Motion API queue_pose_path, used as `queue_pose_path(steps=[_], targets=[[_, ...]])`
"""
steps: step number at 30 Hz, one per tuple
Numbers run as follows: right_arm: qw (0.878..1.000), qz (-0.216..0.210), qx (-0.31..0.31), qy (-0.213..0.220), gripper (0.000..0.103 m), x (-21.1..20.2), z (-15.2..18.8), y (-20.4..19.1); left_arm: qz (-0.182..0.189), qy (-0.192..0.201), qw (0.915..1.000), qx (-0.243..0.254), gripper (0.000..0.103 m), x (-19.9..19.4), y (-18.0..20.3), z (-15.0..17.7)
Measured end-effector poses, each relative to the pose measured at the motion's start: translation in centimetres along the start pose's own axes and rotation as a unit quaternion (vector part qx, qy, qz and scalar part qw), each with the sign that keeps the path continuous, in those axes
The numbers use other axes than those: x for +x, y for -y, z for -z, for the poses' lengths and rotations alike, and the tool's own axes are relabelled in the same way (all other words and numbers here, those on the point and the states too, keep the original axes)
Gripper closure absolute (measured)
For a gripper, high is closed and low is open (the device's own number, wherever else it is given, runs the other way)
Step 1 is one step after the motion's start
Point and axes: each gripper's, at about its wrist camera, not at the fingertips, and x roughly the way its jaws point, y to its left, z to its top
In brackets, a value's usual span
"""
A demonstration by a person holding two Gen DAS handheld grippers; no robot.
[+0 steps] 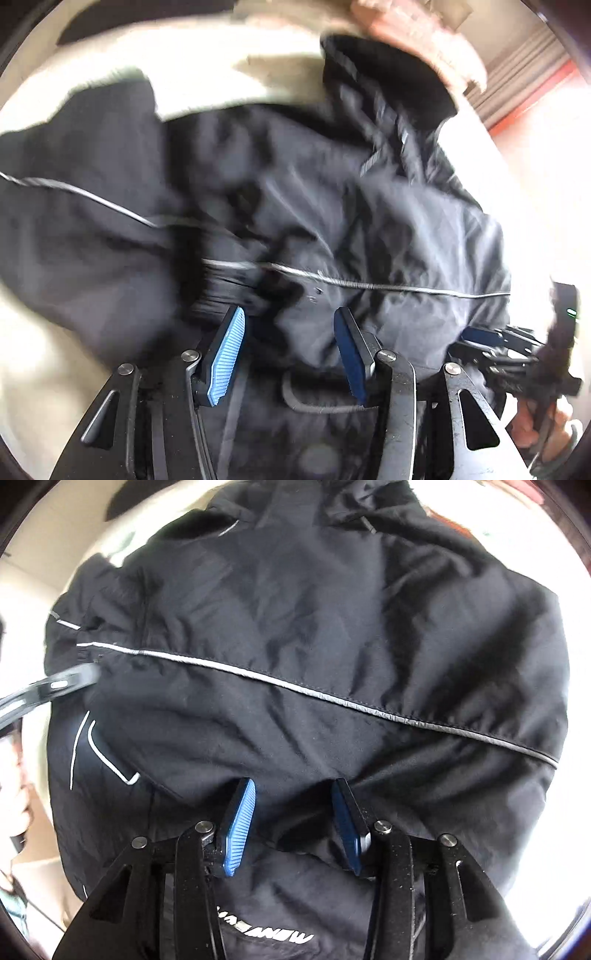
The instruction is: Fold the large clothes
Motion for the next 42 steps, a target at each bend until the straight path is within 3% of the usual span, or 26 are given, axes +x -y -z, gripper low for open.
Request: queue_pose_path(steps=[3,6,8,12,15,17,19,22,28,30,31,32,33,36,38,42], targets=[[0.999,0.001,0.027,0.021,0.049,-2.1,-0.6,-2.8,-0.009,0.032,0.9993,-0.019,0.050,-4.3,-5.2,-1.2],[0.999,-0.002,0.044,0.031,0.047,-3.4,-0.6,-5.6,-0.051,0.046,0.9950,-0.074,0.050,-6.8,-12.3,-2.1],[0.998,0.006,0.048,0.036,0.047,-2.9,-1.3,-8.5,-0.088,0.047,0.9876,-0.121,0.050,-7.5,-17.4,-2.7],[0.998,0.009,0.053,0.020,0.047,-0.8,-2.2,-11.1,-0.106,0.078,0.9654,-0.225,0.050,-9.2,-27.8,-3.6],[0.998,0.010,0.052,0.020,0.047,-0.6,-2.8,-12.4,-0.082,0.103,0.9455,-0.298,0.050,-9.6,-34.2,-4.7],[0.998,0.013,0.053,0.019,0.047,-0.4,-3.0,-12.6,-0.036,0.114,0.9347,-0.335,0.050,-9.3,-37.7,-5.1],[0.998,0.011,0.059,0.019,0.047,-0.4,-3.6,-13.2,-0.027,0.115,0.9268,-0.357,0.050,-8.6,-40.3,-5.5],[0.998,0.015,0.063,0.011,0.047,1.1,-5.2,-14.8,-0.036,0.110,0.9208,-0.372,0.050,-7.0,-42.0,-6.5],[0.998,0.017,0.064,-0.003,0.047,2.4,-5.8,-15.6,-0.008,0.118,0.9102,-0.397,0.050,-4.4,-43.7,-8.2],[0.998,0.021,0.059,-0.001,0.047,2.2,-6.0,-15.7,-0.015,0.119,0.9120,-0.392,0.051,-4.6,-43.9,-8.8],[0.998,0.023,0.056,0.001,0.047,2.2,-5.6,-15.7,-0.022,0.121,0.9128,-0.390,0.061,-4.6,-43.8,-8.9],[0.998,0.025,0.053,0.003,0.047,2.3,-5.6,-16.3,-0.024,0.125,0.9149,-0.383,0.079,-4.7,-43.4,-9.1],[0.998,0.027,0.051,0.006,0.047,2.4,-5.5,-16.4,-0.022,0.128,0.9180,-0.375,0.083,-4.6,-42.9,-9.4],[0.998,0.023,0.049,0.014,0.047,1.9,-4.9,-16.6,-0.065,0.139,0.9315,-0.330,0.086,-5.9,-40.5,-9.8],[0.999,0.020,0.045,0.024,0.046,1.3,-4.9,-16.6,-0.075,0.155,0.9359,-0.307,0.087,-7.6,-38.9,-9.6],[0.998,0.019,0.027,0.057,0.047,0.6,-5.8,-17.4,-0.100,0.182,0.9366,-0.282,0.087,-11.6,-36.1,-7.8]])
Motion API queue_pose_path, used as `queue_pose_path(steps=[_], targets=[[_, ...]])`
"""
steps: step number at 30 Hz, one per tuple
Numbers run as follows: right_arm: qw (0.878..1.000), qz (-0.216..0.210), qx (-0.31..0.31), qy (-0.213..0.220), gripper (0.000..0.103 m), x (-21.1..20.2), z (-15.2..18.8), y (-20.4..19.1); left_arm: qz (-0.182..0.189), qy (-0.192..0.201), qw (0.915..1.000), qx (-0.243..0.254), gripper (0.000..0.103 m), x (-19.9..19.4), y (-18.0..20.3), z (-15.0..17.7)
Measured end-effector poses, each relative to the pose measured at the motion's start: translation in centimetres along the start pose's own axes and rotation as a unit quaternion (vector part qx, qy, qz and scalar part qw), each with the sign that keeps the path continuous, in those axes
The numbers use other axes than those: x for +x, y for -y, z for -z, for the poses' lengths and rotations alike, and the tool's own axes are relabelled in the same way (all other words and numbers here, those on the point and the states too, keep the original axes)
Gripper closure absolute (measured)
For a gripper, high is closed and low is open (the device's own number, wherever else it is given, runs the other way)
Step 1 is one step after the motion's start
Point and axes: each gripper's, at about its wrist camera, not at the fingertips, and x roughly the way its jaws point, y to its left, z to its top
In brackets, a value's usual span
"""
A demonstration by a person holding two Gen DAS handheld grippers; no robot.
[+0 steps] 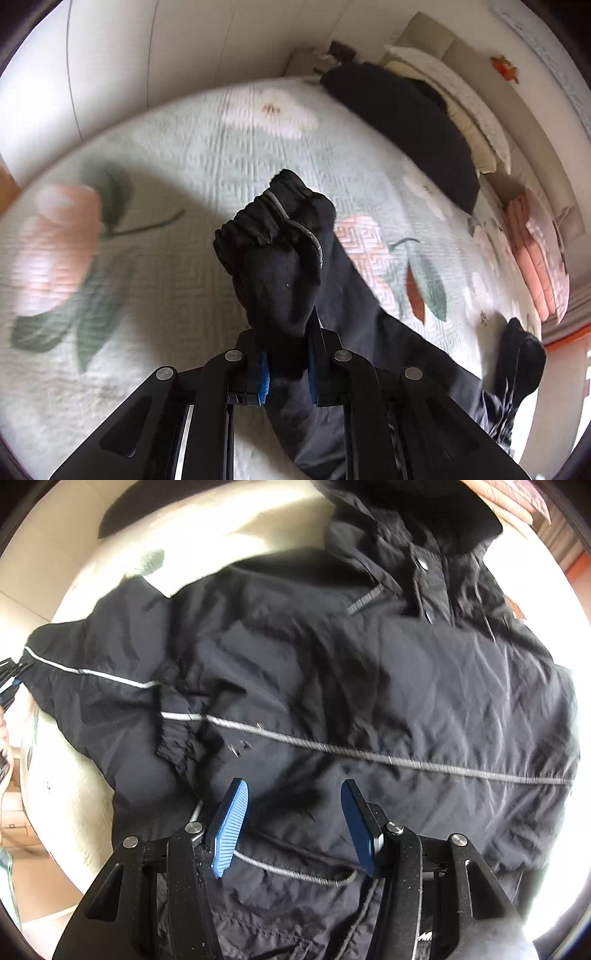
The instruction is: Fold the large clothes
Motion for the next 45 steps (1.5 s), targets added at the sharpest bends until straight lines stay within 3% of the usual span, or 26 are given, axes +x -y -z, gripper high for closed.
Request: queue_pose_path(steps=[3,5,8,11,13,16,19,25,30,33,35,37,40,43,45], targets=[[1.000,0.009,-0.004,0.013,0.047,1.7,-0.7,-0.3,-0.010,0.013,0.9998,0.007,0.087,-3.2,-0.4,1.1],[0.999,0.010,-0.007,-0.029,0.046,5.4,-0.5,-0.5,-0.014,0.021,0.9996,0.014,0.087,-5.2,-0.3,1.9],[0.997,0.044,-0.057,0.000,0.043,5.5,0.0,-2.6,-0.012,0.030,0.9988,0.037,0.087,-7.6,1.5,3.5],[0.999,0.004,-0.043,-0.012,0.046,3.9,0.1,-1.8,-0.001,0.040,0.9955,0.086,0.087,-9.8,5.6,6.0],[0.999,-0.029,-0.020,-0.002,0.047,1.8,0.8,0.1,0.005,0.049,0.9900,0.132,0.087,-11.1,9.1,8.1],[0.999,-0.020,-0.022,0.021,0.046,-1.2,2.7,2.5,0.020,0.054,0.9757,0.211,0.087,-12.1,15.3,13.0],[1.000,-0.015,-0.015,0.011,0.046,-2.1,5.0,6.0,0.031,0.043,0.9590,0.278,0.087,-11.5,21.3,19.0],[0.999,-0.007,0.023,0.021,0.046,-4.5,9.2,14.1,0.115,-0.016,0.9377,0.327,0.088,-10.0,30.9,29.2],[0.997,-0.002,0.054,0.047,0.047,-6.6,10.9,20.6,0.191,-0.067,0.9047,0.375,0.085,-10.2,38.3,36.8],[0.997,0.018,0.056,0.049,0.047,-6.8,11.0,22.4,0.207,-0.123,0.8947,0.376,0.072,-7.1,40.3,40.7],[0.997,0.016,0.058,0.037,0.047,-5.9,11.1,23.4,0.192,-0.181,0.8895,0.373,0.058,-3.8,40.7,42.7],[0.998,0.009,0.059,0.025,0.047,-5.0,11.4,24.4,0.187,-0.253,0.8804,0.355,0.057,-0.5,40.2,44.2],[0.998,-0.003,0.062,0.015,0.047,-4.0,11.6,25.0,0.217,-0.266,0.8784,0.333,0.057,-0.7,39.2,43.6],[0.996,-0.046,0.070,0.024,0.047,-4.3,11.1,25.2,0.240,-0.289,0.8745,0.307,0.056,-2.6,38.2,42.2],[0.994,-0.077,0.068,0.035,0.045,-4.8,10.3,24.8,0.248,-0.288,0.8769,0.295,0.052,-4.1,37.2,41.2]])
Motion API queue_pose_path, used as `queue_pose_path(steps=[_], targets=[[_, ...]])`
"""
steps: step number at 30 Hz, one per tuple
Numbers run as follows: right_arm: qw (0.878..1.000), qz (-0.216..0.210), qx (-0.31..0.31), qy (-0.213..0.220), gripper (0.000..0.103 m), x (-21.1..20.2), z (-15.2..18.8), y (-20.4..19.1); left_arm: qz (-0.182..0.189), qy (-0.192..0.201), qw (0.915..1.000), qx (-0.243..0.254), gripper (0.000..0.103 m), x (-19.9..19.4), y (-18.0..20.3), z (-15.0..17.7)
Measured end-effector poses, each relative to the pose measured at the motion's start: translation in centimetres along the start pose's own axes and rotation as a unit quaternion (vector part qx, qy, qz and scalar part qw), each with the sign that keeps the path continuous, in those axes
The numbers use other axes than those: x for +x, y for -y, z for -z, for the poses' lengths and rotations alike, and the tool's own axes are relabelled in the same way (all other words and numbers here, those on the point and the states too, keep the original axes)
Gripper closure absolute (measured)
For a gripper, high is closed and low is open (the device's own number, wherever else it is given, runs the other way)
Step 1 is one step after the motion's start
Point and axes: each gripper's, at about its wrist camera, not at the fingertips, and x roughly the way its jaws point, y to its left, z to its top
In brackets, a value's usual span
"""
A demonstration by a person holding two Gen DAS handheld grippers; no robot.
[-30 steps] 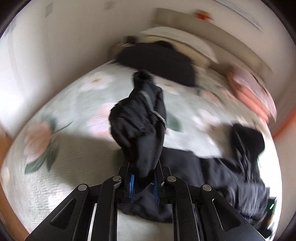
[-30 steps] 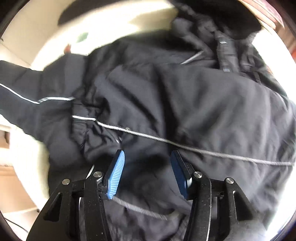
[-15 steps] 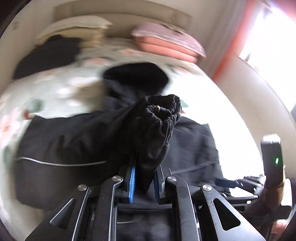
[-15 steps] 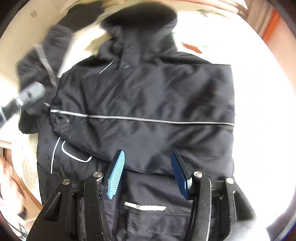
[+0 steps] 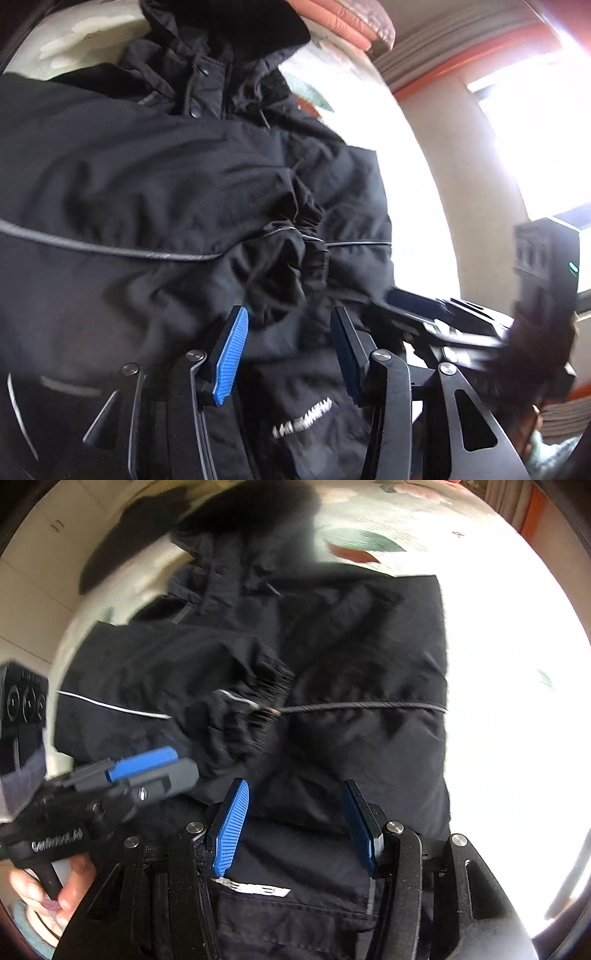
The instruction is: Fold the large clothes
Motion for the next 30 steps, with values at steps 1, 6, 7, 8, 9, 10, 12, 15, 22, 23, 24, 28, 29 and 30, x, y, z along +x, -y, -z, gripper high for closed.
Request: queue_pose_path(steps=[1,6,7,8,9,10,12,15,22,23,24,28,29,30], targets=[[1.000,-0.017,0.001,0.004,0.043,0.1,-0.5,-0.3,-0.003,0.005,1.0000,-0.002,0.051,-1.0,-0.3,0.2],[0.995,-0.080,0.053,-0.018,0.041,4.5,-2.5,0.8,-0.055,0.046,0.9970,-0.030,0.051,-5.3,-3.1,0.8],[0.992,-0.097,0.073,-0.026,0.043,5.7,-2.7,1.5,-0.066,0.053,0.9958,-0.034,0.051,-6.0,-3.7,0.8],[0.988,-0.120,0.091,-0.030,0.047,6.5,-2.9,2.0,-0.080,0.062,0.9941,-0.040,0.051,-6.8,-4.5,0.7],[0.984,-0.143,0.105,-0.034,0.064,7.1,-3.0,2.4,-0.090,0.068,0.9926,-0.045,0.051,-7.6,-5.3,0.7],[0.982,-0.148,0.111,-0.038,0.068,7.3,-3.0,2.4,-0.103,0.076,0.9906,-0.049,0.051,-8.3,-6.0,0.7],[0.986,-0.136,0.092,-0.025,0.075,5.4,-3.3,1.8,-0.128,0.101,0.9845,-0.065,0.051,-10.1,-7.6,0.2],[0.991,-0.109,0.077,0.026,0.077,-0.3,-3.3,2.0,-0.123,0.123,0.9816,-0.079,0.051,-12.3,-9.8,-0.8],[0.997,0.036,0.053,0.032,0.076,-0.9,-2.5,6.2,-0.174,0.037,0.9822,-0.060,0.052,-6.0,-12.8,-2.7],[0.997,0.051,0.057,0.014,0.076,1.2,-2.5,6.8,-0.190,0.034,0.9799,-0.051,0.052,-4.7,-13.2,-2.5],[0.996,0.065,0.059,-0.004,0.076,3.4,-2.3,7.3,-0.202,0.039,0.9779,-0.037,0.052,-4.1,-13.2,-2.4],[0.995,0.072,0.062,-0.009,0.073,5.5,-2.1,8.3,-0.225,0.030,0.9740,-0.002,0.052,-3.7,-12.8,-2.4],[0.995,0.076,0.062,-0.016,0.073,5.0,-2.2,8.3,-0.222,0.027,0.9748,0.003,0.052,-4.1,-12.7,-2.5],[0.995,0.080,0.062,-0.024,0.072,4.3,-2.3,8.2,-0.212,0.025,0.9770,0.003,0.052,-4.8,-12.6,-2.6]])
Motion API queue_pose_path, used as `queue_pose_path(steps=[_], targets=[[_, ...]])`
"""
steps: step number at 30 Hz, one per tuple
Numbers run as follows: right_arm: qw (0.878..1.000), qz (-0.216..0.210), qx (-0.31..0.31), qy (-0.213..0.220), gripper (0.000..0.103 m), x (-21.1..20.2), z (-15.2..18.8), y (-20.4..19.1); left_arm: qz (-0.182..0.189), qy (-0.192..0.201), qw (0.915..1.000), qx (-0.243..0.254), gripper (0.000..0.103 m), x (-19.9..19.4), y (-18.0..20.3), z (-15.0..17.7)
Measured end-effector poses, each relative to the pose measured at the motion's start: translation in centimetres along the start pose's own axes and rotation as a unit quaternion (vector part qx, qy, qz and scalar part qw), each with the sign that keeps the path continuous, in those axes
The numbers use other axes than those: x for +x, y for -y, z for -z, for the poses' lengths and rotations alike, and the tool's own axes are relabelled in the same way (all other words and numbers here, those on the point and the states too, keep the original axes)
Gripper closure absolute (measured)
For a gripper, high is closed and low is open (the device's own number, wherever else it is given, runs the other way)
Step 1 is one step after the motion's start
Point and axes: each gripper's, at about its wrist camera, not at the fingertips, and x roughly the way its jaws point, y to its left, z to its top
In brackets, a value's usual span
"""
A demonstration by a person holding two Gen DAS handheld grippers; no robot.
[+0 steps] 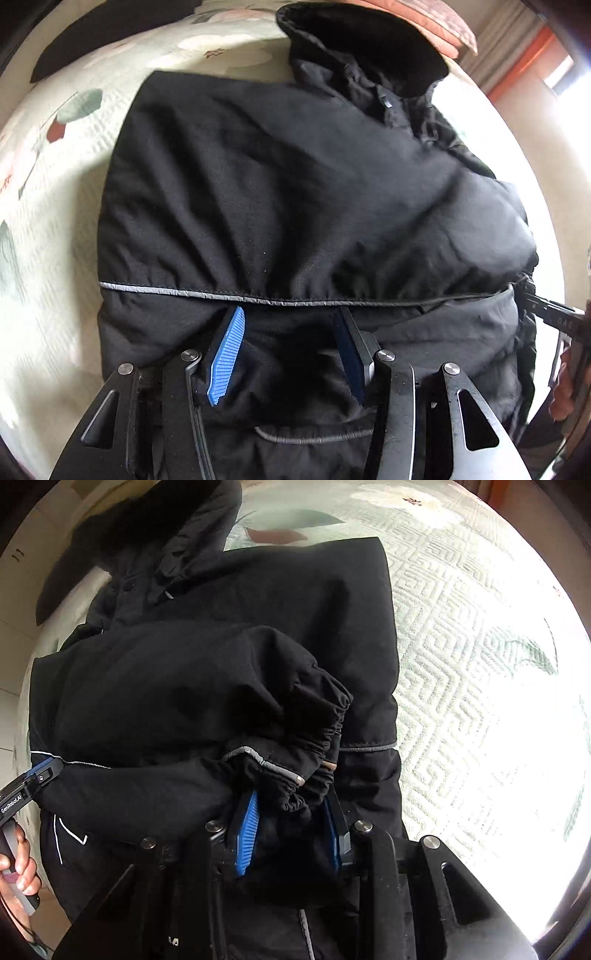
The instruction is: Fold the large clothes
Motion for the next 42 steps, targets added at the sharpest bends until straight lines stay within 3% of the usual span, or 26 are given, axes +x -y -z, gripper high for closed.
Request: queue_pose_path(steps=[2,5,8,11,13,14,16,19,22,24,28,30,32,35,38,42], targets=[[1.000,0.007,-0.004,0.007,0.067,-2.9,-0.1,-0.5,0.028,0.009,0.9996,0.001,0.052,-2.1,-0.1,-0.6],[0.998,0.001,-0.022,0.064,0.063,-7.7,-0.8,-3.1,0.053,0.053,0.9969,0.022,0.052,-6.1,-0.1,-2.4],[0.995,-0.030,-0.039,0.085,0.063,-7.9,-3.3,-7.2,0.055,0.058,0.9959,0.042,0.052,-5.9,0.1,-5.2],[0.997,0.009,-0.052,0.054,0.063,-2.3,-5.9,-9.9,0.038,0.016,0.9979,0.049,0.052,-1.9,-0.7,-7.2],[0.999,0.026,-0.028,0.011,0.068,2.4,-6.5,-9.1,0.029,-0.014,0.9979,0.055,0.055,1.3,-1.8,-7.6],[1.000,0.013,-0.009,0.004,0.070,4.2,-6.6,-8.2,0.040,-0.019,0.9975,0.055,0.059,2.5,-2.7,-7.9],[1.000,0.006,0.004,0.012,0.071,4.2,-6.9,-7.7,0.069,-0.018,0.9965,0.043,0.059,2.9,-3.8,-8.1],[0.999,0.046,-0.004,0.004,0.069,2.2,-7.2,-8.5,0.089,-0.017,0.9952,0.038,0.059,1.3,-4.5,-8.4],[0.999,0.025,-0.005,0.024,0.066,-2.3,-5.4,-8.4,0.124,-0.003,0.9912,0.047,0.059,-1.5,-5.4,-7.5],[0.999,0.037,-0.009,0.024,0.065,-3.8,-4.0,-8.5,0.150,-0.005,0.9871,0.056,0.058,-3.1,-5.9,-6.0],[0.996,0.079,-0.010,-0.029,0.066,-0.2,-2.9,-9.1,0.113,-0.042,0.9910,0.060,0.059,-0.5,-5.8,-4.2],[0.997,0.065,0.005,-0.049,0.065,3.1,-2.8,-8.1,0.115,-0.044,0.9911,0.052,0.059,1.2,-6.1,-3.5],[0.997,0.064,0.006,-0.044,0.063,3.5,-3.6,-8.1,0.115,-0.045,0.9909,0.053,0.059,1.5,-5.9,-3.8],[0.995,0.073,-0.025,-0.070,0.062,1.9,-5.1,-9.3,0.115,-0.053,0.9902,0.060,0.061,-0.2,-5.6,-4.8],[0.998,0.036,-0.050,-0.029,0.062,-2.9,-8.5,-10.9,0.129,-0.011,0.9887,0.075,0.061,-4.3,-5.1,-7.8],[0.994,0.022,-0.077,0.075,0.061,-7.0,-17.4,-12.0,0.125,0.070,0.9866,0.078,0.057,-6.7,-3.9,-15.7]])
